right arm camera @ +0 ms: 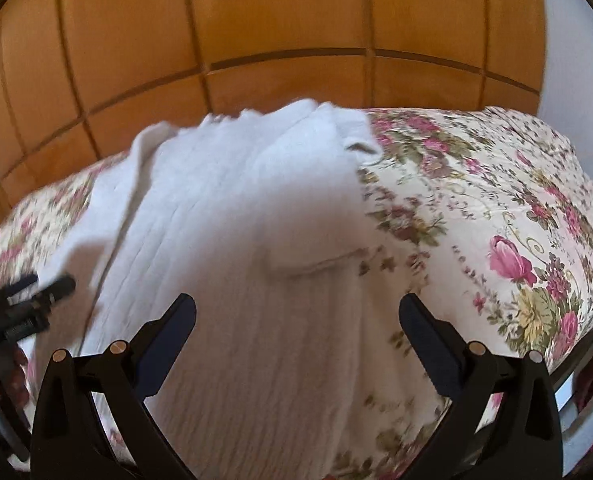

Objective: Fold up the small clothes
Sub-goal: 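Grasp the cuff of the cardigan sleeve with the right gripper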

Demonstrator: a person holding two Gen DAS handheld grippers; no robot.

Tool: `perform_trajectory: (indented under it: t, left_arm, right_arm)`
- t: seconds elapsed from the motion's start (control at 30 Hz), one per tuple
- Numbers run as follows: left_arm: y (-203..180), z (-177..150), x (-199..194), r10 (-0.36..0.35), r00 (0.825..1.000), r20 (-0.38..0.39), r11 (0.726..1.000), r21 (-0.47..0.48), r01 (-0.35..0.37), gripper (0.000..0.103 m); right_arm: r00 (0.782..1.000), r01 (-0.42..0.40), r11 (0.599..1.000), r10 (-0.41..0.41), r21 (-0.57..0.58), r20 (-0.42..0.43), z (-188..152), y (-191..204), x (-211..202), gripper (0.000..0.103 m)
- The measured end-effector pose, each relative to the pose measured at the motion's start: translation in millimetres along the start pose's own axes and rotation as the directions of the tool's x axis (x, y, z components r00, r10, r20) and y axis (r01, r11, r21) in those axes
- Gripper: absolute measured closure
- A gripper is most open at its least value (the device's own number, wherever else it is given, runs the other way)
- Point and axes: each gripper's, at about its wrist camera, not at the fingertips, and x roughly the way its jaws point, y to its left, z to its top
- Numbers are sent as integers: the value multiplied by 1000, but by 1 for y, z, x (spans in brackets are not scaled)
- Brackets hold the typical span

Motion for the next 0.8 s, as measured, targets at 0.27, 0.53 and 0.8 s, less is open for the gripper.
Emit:
perform_trajectory:
  t: [0.27,0.53,0.8]
  left_arm:
    - [15,-12,22,-31,999,9,997,-64,31,3]
    - [18,-16,23,-70,997,29,996,-58,71,3]
    - [16,-20,21,-68,996,54,996,-46,70,3]
  right_arm:
    - [991,-74,984,90,162,-96,26,-33,52,37]
    - [991,-102,972,118,213,-64,30,-46,62,86]
    - [1000,25,990,-25,135,-2,54,-88,48,97]
